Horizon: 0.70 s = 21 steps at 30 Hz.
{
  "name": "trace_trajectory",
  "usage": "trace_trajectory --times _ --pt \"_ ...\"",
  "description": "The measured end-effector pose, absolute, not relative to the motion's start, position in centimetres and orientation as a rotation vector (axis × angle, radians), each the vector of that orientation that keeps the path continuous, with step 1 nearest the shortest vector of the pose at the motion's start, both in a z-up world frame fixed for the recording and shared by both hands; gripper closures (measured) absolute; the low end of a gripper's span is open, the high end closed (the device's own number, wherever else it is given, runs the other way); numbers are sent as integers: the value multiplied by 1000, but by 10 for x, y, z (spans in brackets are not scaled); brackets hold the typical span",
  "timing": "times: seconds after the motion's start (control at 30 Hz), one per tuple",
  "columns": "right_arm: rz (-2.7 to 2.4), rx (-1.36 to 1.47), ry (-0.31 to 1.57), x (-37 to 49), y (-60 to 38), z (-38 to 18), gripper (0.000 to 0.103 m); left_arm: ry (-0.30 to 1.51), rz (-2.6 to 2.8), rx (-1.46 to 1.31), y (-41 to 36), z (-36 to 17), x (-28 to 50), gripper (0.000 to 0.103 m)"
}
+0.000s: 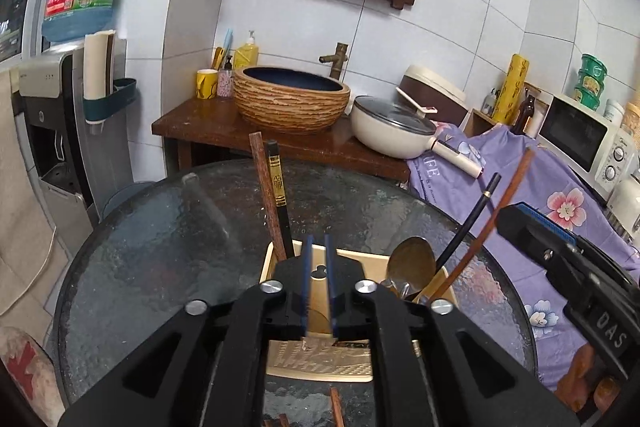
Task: Organize utensils
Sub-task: 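Open both tools to drop the chopsticks into the holder, then withdraw both open tools back down toward the remaining utensils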
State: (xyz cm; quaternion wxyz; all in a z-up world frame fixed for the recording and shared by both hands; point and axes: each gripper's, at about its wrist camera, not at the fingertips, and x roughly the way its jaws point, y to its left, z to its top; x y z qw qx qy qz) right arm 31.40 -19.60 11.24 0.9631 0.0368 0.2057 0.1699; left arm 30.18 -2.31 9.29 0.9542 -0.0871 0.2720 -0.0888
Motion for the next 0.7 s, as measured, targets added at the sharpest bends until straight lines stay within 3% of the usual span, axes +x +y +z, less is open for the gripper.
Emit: trace_trajectory --times 0.03,0.1,0.3,0.7 --pt "346 97 396 309 -200 112 37 541 -181 -176 -22 95 298 71" --pt "345 113 363 301 -205 113 37 504 -182 -192 -17 98 284 55" --pt "332 62 362 274 -202 104 37 516 -150 -230 1 86 253 23" --pt "349 -84 638 230 -172 4 37 726 -85 -111 12 2 198 19"
